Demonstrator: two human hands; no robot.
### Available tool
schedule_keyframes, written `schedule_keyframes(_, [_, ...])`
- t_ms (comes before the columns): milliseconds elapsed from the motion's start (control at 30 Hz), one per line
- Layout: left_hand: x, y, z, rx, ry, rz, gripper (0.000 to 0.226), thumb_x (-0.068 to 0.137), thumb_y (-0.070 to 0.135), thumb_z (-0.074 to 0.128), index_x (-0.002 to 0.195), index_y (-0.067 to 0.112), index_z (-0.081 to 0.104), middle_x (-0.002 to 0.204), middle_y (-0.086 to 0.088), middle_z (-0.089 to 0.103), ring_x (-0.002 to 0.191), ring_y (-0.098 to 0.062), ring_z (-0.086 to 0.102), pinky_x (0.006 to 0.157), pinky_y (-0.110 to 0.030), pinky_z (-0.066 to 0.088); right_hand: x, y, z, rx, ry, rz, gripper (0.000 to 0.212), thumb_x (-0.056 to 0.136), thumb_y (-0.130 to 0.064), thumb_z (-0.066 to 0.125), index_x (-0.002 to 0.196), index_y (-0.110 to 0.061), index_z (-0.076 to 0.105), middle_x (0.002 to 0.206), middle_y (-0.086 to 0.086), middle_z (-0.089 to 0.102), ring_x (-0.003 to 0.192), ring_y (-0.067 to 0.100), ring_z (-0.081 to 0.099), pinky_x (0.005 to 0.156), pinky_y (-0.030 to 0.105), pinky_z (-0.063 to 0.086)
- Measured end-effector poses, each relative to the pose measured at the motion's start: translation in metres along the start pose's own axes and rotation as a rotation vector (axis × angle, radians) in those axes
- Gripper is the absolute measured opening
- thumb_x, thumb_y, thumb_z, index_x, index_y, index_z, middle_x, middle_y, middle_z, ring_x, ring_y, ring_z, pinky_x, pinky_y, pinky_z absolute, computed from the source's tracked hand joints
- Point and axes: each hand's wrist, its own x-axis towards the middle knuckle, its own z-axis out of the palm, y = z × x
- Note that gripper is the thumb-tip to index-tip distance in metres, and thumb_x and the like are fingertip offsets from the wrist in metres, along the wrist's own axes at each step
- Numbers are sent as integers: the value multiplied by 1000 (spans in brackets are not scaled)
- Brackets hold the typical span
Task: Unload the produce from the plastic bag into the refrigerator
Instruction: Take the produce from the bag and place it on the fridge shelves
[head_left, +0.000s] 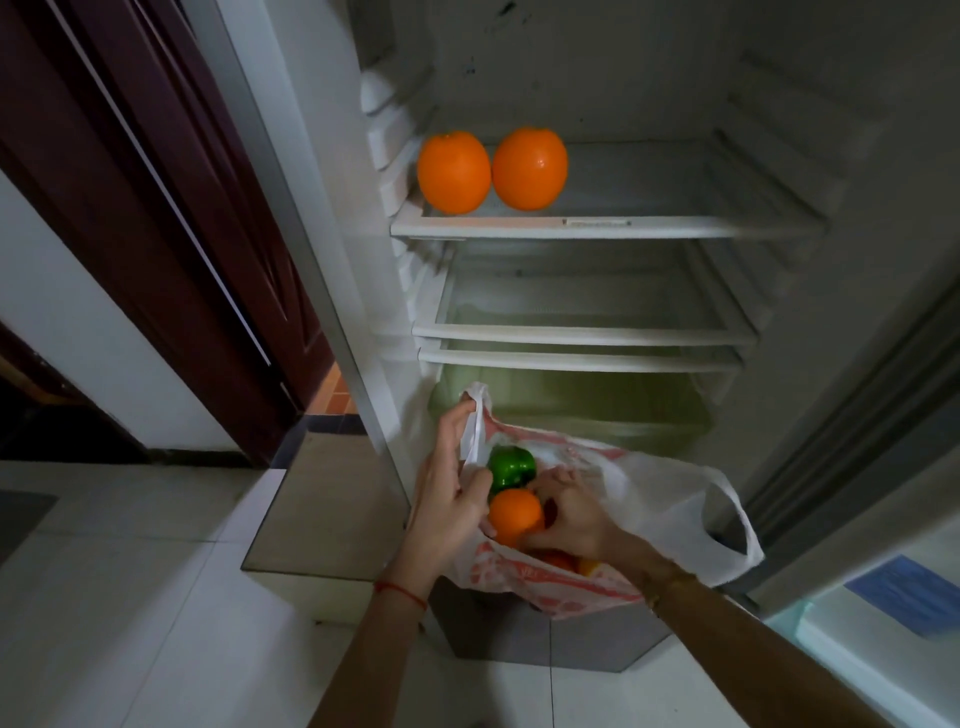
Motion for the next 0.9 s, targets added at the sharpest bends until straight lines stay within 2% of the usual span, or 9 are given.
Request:
schedule_keyframes(100, [2, 1, 2, -8, -20, -4, 68, 94, -5, 48, 144, 37, 27, 106, -21, 59, 54, -10, 60, 52, -33, 56, -13, -4, -23, 401, 37, 3, 65, 62, -44, 87, 113, -40, 46, 119, -12, 53, 107, 10, 57, 95, 37, 52])
schedule_keyframes(200, [6, 0, 5, 8, -5, 19, 69, 93, -4, 48, 143, 39, 28, 114, -17, 57, 58, -9, 60, 57, -31, 58, -23, -13, -45, 578, 119, -57, 67, 68, -29, 87, 118, -42, 45, 127, -11, 50, 114, 11, 56, 95, 32, 52])
schedule_keyframes(333, [10, 3, 7, 7, 2, 54, 67, 94, -6, 46, 141, 39, 29, 103, -17, 57, 54, -10, 59, 60, -27, 58, -37, -28, -72, 680, 213, -182, 73, 69, -27, 82, 129, -43, 43, 135, -8, 44, 121, 15, 51, 98, 36, 50])
schedule_keyframes(433, [13, 6, 8, -5, -10, 39, 66, 94, -2, 48, 145, 34, 27, 124, -26, 51, 57, -8, 60, 57, -23, 56, -45, -41, -91, 684, 285, -252, 76, 66, -36, 80, 132, -37, 42, 136, -11, 42, 122, 16, 50, 98, 38, 51])
schedule_keyframes(500, [16, 8, 9, -19, -13, 26, 66, 94, -2, 48, 146, 32, 26, 125, -30, 50, 57, -8, 61, 55, -22, 54, -49, -50, -105, 674, 361, -298, 80, 67, -32, 81, 136, -31, 41, 139, -10, 40, 123, 14, 50, 97, 37, 52])
schedule_keyframes(600, [19, 10, 11, -27, -11, 13, 66, 94, -2, 47, 146, 32, 26, 99, -25, 61, 54, -16, 60, 54, -29, 55, -53, -65, -125, 634, 462, -386, 82, 71, -10, 80, 139, -23, 37, 143, -5, 33, 125, 15, 47, 94, 35, 53])
schedule_keyframes(700, [22, 9, 12, -24, -11, 1, 64, 95, -2, 47, 143, 37, 28, 84, -22, 62, 54, -22, 59, 54, -32, 56, -57, -83, -148, 578, 552, -453, 81, 72, -7, 79, 138, -22, 35, 143, -6, 33, 126, 13, 46, 94, 31, 52])
schedule_keyframes(800, [25, 8, 13, -25, -11, 9, 64, 95, -3, 47, 141, 38, 30, 103, -19, 61, 54, -21, 59, 52, -31, 55, -56, -100, -171, 525, 678, -511, 80, 73, -12, 82, 135, -18, 33, 138, -6, 36, 125, 11, 47, 94, 28, 51])
schedule_keyframes(900, [29, 8, 13, -28, -17, 7, 65, 95, -2, 47, 141, 40, 30, 121, -27, 54, 53, -17, 60, 53, -34, 57, -50, -116, -195, 503, 863, -502, 79, 73, -25, 82, 132, -14, 31, 136, -1, 38, 123, 11, 48, 94, 28, 49])
